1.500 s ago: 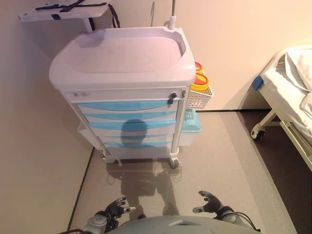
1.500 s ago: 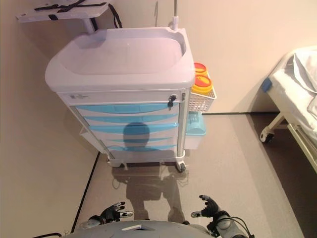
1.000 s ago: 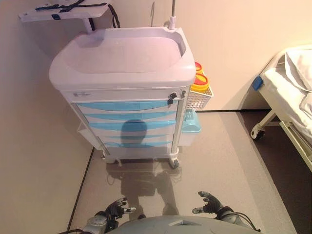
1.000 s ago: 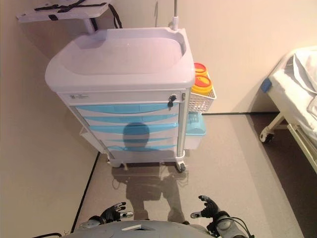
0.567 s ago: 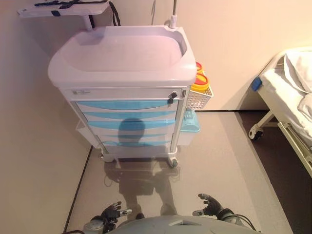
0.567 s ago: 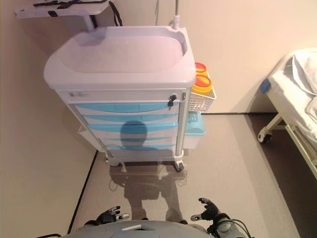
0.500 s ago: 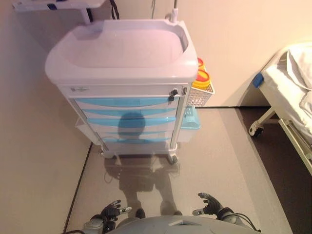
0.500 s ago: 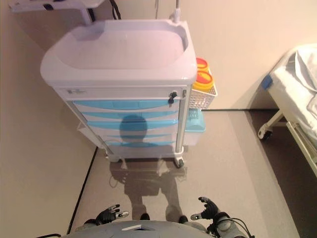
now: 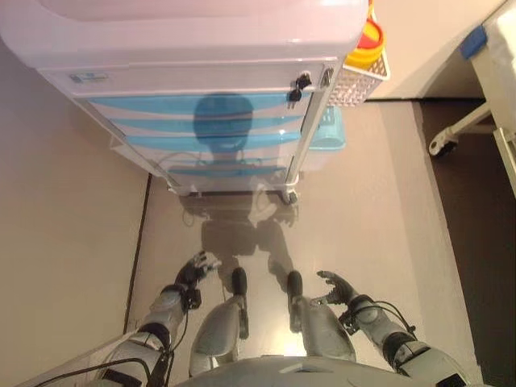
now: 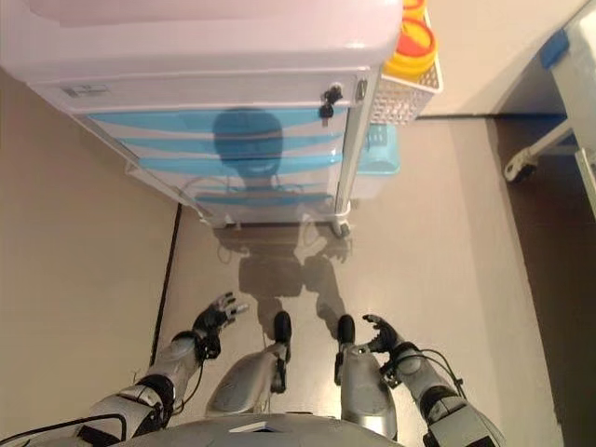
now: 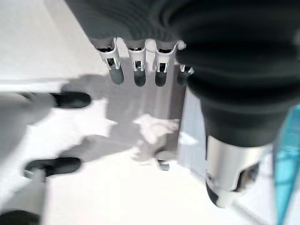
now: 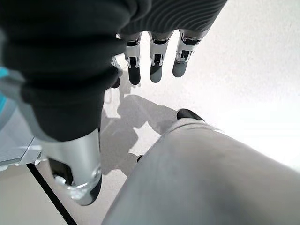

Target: Open the drawer and pick up the medicine

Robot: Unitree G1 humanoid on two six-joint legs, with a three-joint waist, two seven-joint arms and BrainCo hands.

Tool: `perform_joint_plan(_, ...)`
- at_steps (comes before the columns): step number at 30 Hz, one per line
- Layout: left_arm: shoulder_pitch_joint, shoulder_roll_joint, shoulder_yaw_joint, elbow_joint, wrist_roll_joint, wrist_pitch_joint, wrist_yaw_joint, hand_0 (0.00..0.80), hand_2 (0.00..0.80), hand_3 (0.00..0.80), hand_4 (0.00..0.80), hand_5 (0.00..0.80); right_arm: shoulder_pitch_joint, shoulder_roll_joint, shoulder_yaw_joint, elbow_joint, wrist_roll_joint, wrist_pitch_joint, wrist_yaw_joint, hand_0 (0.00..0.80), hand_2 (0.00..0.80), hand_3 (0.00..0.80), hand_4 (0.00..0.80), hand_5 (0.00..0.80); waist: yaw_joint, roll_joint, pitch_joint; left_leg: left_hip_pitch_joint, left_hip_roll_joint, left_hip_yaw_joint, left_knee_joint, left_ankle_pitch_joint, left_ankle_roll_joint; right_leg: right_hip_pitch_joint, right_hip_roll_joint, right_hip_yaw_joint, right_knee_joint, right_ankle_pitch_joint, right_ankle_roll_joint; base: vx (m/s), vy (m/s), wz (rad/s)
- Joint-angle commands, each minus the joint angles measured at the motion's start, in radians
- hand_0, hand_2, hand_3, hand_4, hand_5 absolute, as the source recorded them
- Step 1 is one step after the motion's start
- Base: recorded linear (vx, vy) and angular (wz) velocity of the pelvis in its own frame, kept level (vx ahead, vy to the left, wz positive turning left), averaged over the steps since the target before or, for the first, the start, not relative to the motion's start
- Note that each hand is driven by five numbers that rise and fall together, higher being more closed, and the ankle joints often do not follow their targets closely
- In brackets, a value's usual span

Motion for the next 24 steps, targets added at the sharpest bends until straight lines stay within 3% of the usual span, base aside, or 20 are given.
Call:
perform_joint_plan(1, -0.063, -0.022, 0.084, -0.067, -0.207, -0.069, -0.011, 0.000, 0.000, 0.000, 0.000, 0.000, -0.006, -0.008, 0.058, -0.068, 0.043, -0.013, -0.023, 0.000, 0.000, 0.000, 0.000, 0.000, -0.028, -0.027, 0.026, -0.097, -0.053, -0.004, 0.199, -0.160, 0.062, -0.068, -0.016, 0.010, 0.045, 0.033, 0.028, -0.048, 0.035, -0.22)
perform_joint_plan(11, -0.359, 0.143, 0.185, -0.140, -0.677, -0.085, -0.249, 0.000, 0.000, 0.000, 0.000, 0.000, -0.047, -0.014, 0.109, -0.082, 0.135, -0.023, -0.035, 0.000, 0.000, 0.000, 0.000, 0.000, -0.074, -0.085, 0.091, -0.243, -0.028, 0.056, 0.364, -0.240, 0.069, -0.183, 0.000, 0.049, 0.066, 0.062, 0.029, -0.044, -0.004, -0.19)
perform_joint_plan(17, -0.549, 0.228, 0.184, -0.166, -0.879, -0.086, -0.322, 0.000, 0.000, 0.000, 0.000, 0.000, -0.008, -0.029, 0.121, -0.098, 0.226, -0.076, -0.024, 0.000, 0.000, 0.000, 0.000, 0.000, -0.107, -0.109, 0.101, -0.311, -0.011, 0.075, 0.466, -0.294, 0.070, -0.239, 0.011, 0.059, 0.121, 0.048, 0.022, -0.017, 0.002, -0.15)
perform_joint_plan(24, -0.695, 0.278, 0.171, -0.222, -1.068, -0.117, -0.398, 0.000, 0.000, 0.000, 0.000, 0.000, 0.041, -0.036, 0.147, -0.138, 0.207, -0.119, -0.053, 0.000, 0.000, 0.000, 0.000, 0.000, -0.135, -0.121, 0.102, -0.341, -0.003, 0.078, 0.518, -0.328, 0.072, -0.273, 0.028, 0.074, 0.168, 0.029, 0.013, 0.005, 0.002, -0.06)
